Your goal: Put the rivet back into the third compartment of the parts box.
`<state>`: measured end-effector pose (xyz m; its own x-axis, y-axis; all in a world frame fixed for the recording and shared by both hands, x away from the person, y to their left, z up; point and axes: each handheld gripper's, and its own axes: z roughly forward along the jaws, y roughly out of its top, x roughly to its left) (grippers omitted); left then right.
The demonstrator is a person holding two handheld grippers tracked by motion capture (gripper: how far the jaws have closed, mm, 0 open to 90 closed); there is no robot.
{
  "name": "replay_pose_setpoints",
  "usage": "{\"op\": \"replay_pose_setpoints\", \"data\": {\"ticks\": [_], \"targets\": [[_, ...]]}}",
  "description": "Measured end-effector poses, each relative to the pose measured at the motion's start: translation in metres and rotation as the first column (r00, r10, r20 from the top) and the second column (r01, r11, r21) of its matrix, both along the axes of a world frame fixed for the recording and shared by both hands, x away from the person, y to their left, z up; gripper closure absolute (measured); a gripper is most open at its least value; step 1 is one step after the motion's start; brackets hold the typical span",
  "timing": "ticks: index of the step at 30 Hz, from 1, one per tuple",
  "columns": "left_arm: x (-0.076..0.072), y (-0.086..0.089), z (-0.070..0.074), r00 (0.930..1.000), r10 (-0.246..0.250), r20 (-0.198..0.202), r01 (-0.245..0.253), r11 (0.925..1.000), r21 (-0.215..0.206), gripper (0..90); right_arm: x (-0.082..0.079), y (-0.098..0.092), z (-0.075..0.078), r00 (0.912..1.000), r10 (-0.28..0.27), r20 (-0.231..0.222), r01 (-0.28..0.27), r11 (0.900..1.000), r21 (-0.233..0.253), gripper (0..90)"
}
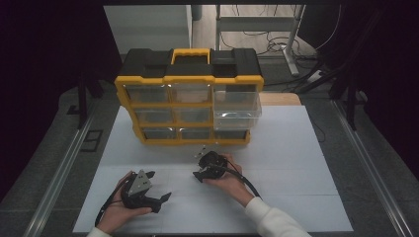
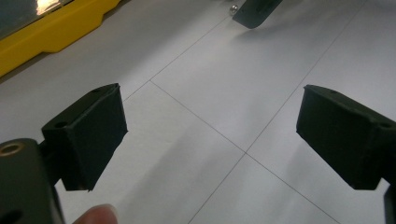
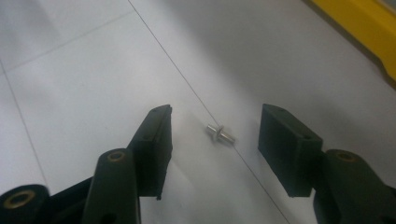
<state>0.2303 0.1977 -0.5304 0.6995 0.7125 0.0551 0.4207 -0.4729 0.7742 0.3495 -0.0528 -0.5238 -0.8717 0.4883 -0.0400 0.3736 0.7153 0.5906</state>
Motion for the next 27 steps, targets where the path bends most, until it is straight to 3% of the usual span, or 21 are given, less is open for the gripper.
{"op": "replay_pose_setpoints", "data": {"ticks": [5,13,19,27], "targets": [[-0.0002,-0.0003,-0.0001,1.0000,-0.001,0.000,0.001,1.0000,0.001,9.0,-0.0004,-0.0004,-0.0007,0.9999,-0.013,-0.004,0.013,1.000,0.007,49.7],[-0.0002,-0.0002,0.0000,1.0000,-0.003,0.000,0.003,1.0000,0.006,9.0,-0.0032,-0.0006,0.0000,0.9999,-0.013,0.001,0.013,1.000,0.011,73.1],[-0.0003,0.0000,0.0001,1.0000,-0.003,0.001,0.003,1.0000,0.005,9.1,-0.0033,-0.0002,0.0000,1.0000,0.009,-0.003,-0.009,1.000,0.016,85.8],[-0.0003,0.0000,-0.0001,1.0000,-0.003,0.002,0.003,1.0000,0.007,9.1,-0.0027,-0.0011,0.0006,0.9996,-0.003,-0.028,0.004,1.000,0.022,86.4]]}}
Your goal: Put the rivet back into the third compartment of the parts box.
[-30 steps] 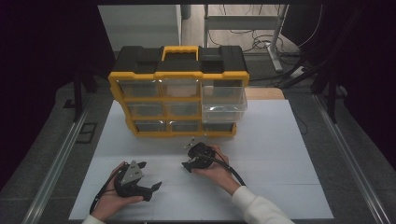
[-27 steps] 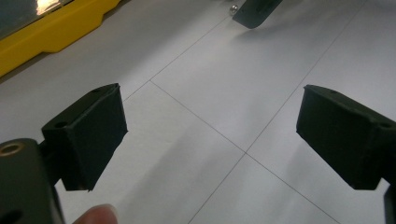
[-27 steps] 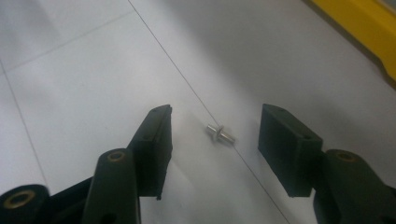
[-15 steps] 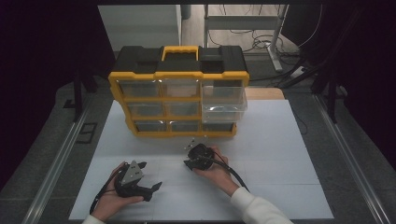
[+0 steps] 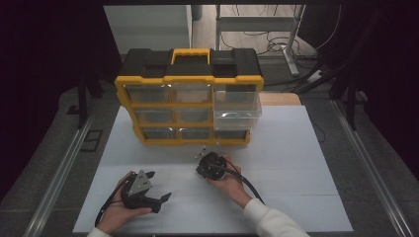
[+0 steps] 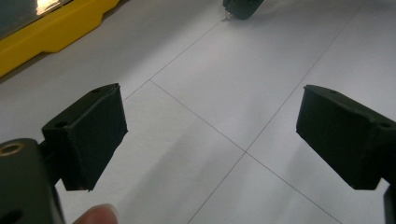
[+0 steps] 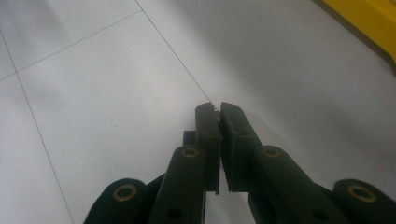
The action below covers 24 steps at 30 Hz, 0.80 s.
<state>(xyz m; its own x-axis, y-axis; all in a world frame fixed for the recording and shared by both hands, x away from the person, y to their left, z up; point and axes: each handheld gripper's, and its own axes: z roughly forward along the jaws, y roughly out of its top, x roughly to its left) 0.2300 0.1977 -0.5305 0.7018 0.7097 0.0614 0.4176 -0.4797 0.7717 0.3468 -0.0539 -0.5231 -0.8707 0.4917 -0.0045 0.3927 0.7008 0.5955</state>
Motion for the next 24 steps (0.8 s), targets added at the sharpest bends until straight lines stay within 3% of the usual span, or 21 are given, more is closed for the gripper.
{"op": "replay_pose_setpoints", "data": {"ticks": [14,19,24], "targets": [[0.000,0.000,0.000,1.0000,-0.001,0.001,0.001,1.0000,0.001,9.1,0.001,-0.002,0.006,1.0000,-0.002,-0.005,0.003,0.999,0.040,86.5],[0.000,0.000,0.000,1.0000,0.000,0.002,0.000,1.0000,-0.001,9.1,-0.002,-0.004,0.015,0.9996,-0.014,-0.023,0.016,0.997,0.075,86.5],[0.000,0.001,0.001,1.0000,0.001,0.003,-0.001,1.0000,0.000,9.1,-0.007,-0.004,0.028,1.0000,0.000,-0.010,0.001,0.993,0.114,86.5]]}}
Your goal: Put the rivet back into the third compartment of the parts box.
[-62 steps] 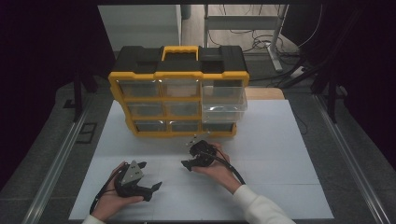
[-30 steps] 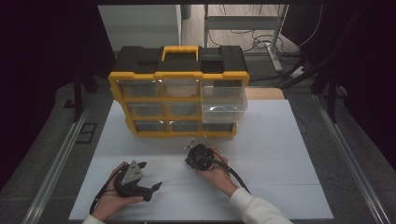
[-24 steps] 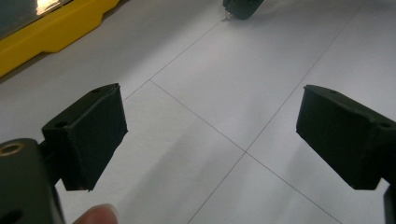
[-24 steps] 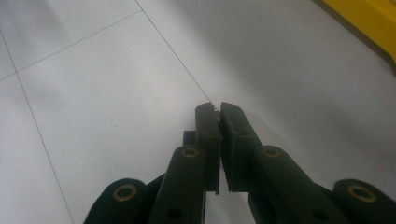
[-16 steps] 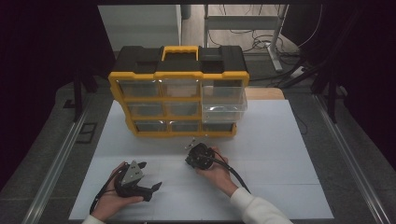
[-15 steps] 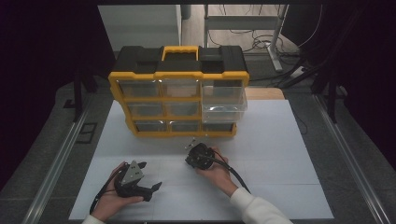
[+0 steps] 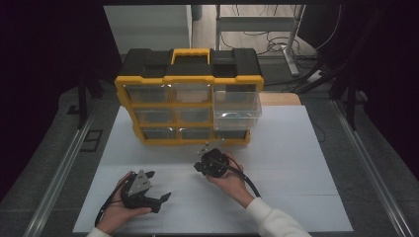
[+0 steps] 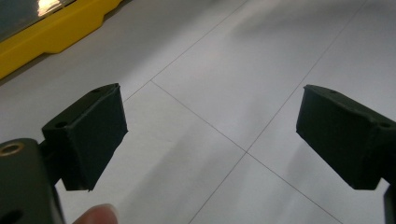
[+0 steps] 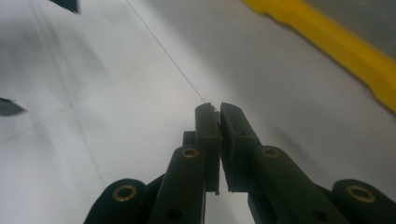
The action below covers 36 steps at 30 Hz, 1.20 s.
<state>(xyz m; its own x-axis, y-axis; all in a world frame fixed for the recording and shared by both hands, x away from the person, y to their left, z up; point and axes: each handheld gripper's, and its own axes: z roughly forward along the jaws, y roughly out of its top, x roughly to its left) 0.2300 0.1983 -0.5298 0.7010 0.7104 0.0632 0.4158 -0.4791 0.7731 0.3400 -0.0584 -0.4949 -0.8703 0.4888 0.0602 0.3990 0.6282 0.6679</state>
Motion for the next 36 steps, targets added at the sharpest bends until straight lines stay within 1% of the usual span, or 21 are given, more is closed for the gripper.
{"op": "replay_pose_setpoints", "data": {"ticks": [7,13,14,16,19,24,26,36], "targets": [[0.000,0.000,0.000,1.0000,0.000,0.001,0.000,1.0000,0.000,9.1,-0.010,0.000,0.020,0.9992,0.030,0.026,-0.032,0.998,0.054,86.5],[0.000,0.000,0.000,1.0000,-0.002,0.002,0.002,1.0000,0.002,9.1,-0.019,-0.003,0.036,0.9983,0.037,0.044,-0.041,0.995,0.088,86.5],[0.000,0.000,0.000,1.0000,-0.002,0.002,0.002,1.0000,0.004,9.1,-0.019,-0.004,0.037,0.9978,0.043,0.050,-0.048,0.994,0.095,86.5],[0.000,-0.001,0.000,1.0000,-0.003,0.002,0.003,1.0000,0.005,9.1,-0.022,-0.004,0.041,0.9982,0.039,0.046,-0.044,0.993,0.106,86.5],[0.000,-0.001,0.000,1.0000,0.001,0.004,-0.001,1.0000,-0.002,9.1,-0.025,-0.006,0.047,0.9972,0.049,0.057,-0.055,0.991,0.122,86.5],[0.000,-0.001,0.000,1.0000,-0.003,0.003,0.003,1.0000,0.005,9.1,-0.030,-0.007,0.057,0.9959,0.056,0.071,-0.066,0.986,0.150,86.5],[0.000,-0.001,0.000,1.0000,-0.003,0.002,0.003,1.0000,0.003,9.1,-0.032,-0.007,0.060,0.9961,0.054,0.070,-0.064,0.985,0.161,86.5],[0.000,-0.001,0.000,1.0000,-0.004,0.001,0.004,1.0000,0.004,9.1,-0.036,-0.010,0.075,0.9932,0.056,0.102,-0.075,0.977,0.198,86.5]]}}
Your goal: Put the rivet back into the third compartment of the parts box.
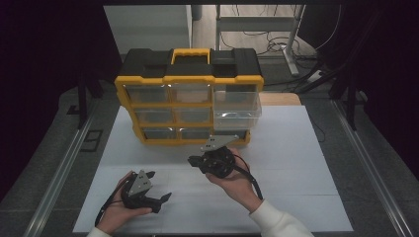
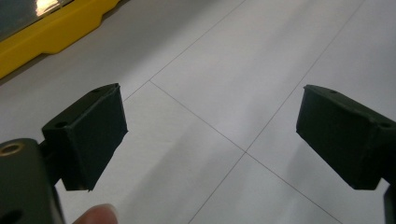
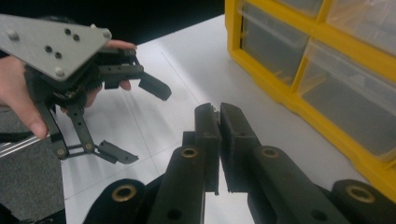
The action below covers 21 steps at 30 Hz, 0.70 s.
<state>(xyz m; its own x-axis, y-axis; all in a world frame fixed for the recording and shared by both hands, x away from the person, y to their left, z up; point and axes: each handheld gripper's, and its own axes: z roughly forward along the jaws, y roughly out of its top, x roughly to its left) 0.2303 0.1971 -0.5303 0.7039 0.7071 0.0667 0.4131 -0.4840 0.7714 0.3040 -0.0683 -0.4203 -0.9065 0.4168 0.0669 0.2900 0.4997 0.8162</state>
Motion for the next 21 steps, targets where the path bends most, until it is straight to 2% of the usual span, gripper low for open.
{"op": "replay_pose_setpoints", "data": {"ticks": [21], "targets": [[0.000,0.000,0.000,1.0000,0.000,0.001,0.000,1.0000,0.003,9.1,-0.007,-0.009,0.027,0.9991,-0.007,0.041,0.004,0.997,0.075,86.5]]}}
